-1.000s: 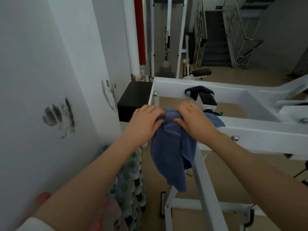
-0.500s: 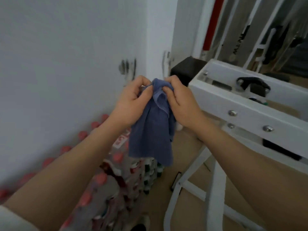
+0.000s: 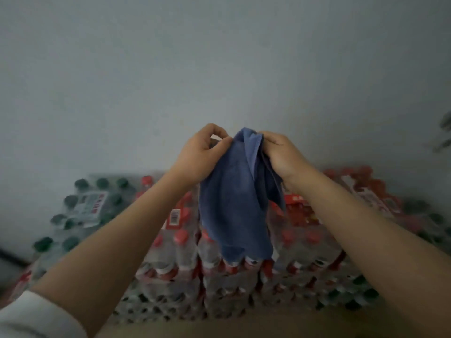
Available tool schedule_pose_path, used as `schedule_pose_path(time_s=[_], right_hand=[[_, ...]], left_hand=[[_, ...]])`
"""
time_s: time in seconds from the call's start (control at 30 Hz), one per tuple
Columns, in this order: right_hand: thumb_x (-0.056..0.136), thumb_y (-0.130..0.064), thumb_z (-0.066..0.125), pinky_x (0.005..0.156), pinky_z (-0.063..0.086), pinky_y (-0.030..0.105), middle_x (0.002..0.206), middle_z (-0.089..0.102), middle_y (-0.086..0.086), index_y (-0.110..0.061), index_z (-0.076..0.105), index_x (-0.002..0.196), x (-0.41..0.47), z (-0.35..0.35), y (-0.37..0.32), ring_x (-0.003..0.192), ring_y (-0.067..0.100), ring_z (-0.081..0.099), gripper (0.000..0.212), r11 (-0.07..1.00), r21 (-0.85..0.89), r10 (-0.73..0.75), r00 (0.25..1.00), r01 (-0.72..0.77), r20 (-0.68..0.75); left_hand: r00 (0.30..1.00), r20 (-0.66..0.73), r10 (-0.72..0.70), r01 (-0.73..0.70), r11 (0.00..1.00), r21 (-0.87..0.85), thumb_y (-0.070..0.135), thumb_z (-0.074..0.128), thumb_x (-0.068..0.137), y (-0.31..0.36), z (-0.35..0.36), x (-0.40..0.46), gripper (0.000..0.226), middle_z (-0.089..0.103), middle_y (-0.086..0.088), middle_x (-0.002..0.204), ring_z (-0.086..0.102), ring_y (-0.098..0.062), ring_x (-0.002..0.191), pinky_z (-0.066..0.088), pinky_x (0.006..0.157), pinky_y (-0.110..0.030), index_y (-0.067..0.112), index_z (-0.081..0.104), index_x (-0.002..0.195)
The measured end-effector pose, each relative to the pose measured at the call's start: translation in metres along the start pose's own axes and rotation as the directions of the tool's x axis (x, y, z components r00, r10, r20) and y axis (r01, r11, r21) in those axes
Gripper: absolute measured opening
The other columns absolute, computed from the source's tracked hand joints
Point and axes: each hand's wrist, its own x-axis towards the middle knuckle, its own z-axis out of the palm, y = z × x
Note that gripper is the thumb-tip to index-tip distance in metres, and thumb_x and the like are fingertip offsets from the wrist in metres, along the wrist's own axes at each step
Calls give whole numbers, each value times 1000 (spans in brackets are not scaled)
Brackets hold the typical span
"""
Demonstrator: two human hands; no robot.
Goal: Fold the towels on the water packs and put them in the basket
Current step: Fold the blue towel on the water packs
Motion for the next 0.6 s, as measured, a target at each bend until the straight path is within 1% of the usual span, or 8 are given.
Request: schedule_pose_path(time_s=[0.07,0.17,0.27,0.37,0.43,0.5,0.53,0.6], right_hand=[[95,-7,42,79,47,36,83,63,10,-7,65,82,10,47,-4,80,19,58,26,994,100,37,997,-43,67],[96,-8,41,81,51,35,93,63,15,7,61,106,22,115,-12,86,24,59,27,966,235,78,986,-111,148],[95,-8,43,80,50,35,90,63,14,4,62,101,33,186,-16,84,25,59,24,941,288,128,976,-176,179],[95,-13,44,83,52,39,90,66,13,-5,65,93,48,257,-17,83,26,62,22,915,314,200,961,-252,188],[95,-16,46,83,52,40,88,68,11,-8,66,88,58,299,-18,83,27,63,23,885,347,270,950,-310,157],[95,-16,47,80,53,38,85,69,10,-11,67,84,69,336,-19,81,26,65,24,861,382,309,942,-335,128],[96,-17,46,80,53,38,86,69,10,-12,67,86,74,352,-19,81,26,65,24,855,393,316,941,-337,118],[97,-18,45,77,54,38,90,69,12,-11,66,92,82,376,-21,82,27,65,23,840,406,349,932,-359,101]], left_hand=[[993,-108,-41,49,996,70,27,53,91,-24,-43,-14,13,61,2,67,50,-7,55,39,54,-24,28,50,78],[967,-251,-51,93,983,157,23,54,90,-57,-101,-30,12,57,6,73,49,-6,63,39,60,-21,24,50,80],[944,-315,-99,147,980,135,16,52,91,-88,-161,-45,10,59,5,80,53,-10,65,44,61,-25,21,51,84],[952,-279,-124,164,979,124,11,44,93,-116,-219,-53,17,64,-6,87,59,-20,77,49,70,-35,18,57,84],[968,-233,-89,142,965,222,24,39,94,-136,-252,-53,30,63,-14,98,58,-26,95,45,84,-34,7,63,89],[980,-185,-69,119,955,273,43,35,88,-151,-278,-54,48,54,-13,121,47,-25,119,35,104,-34,11,64,107],[986,-157,-64,105,957,270,49,36,84,-156,-288,-56,55,48,-10,130,41,-22,126,29,109,-32,12,58,120],[997,-48,-63,73,971,227,48,51,83,-170,-307,-59,65,40,-5,139,37,-15,129,28,107,-26,14,38,137]])
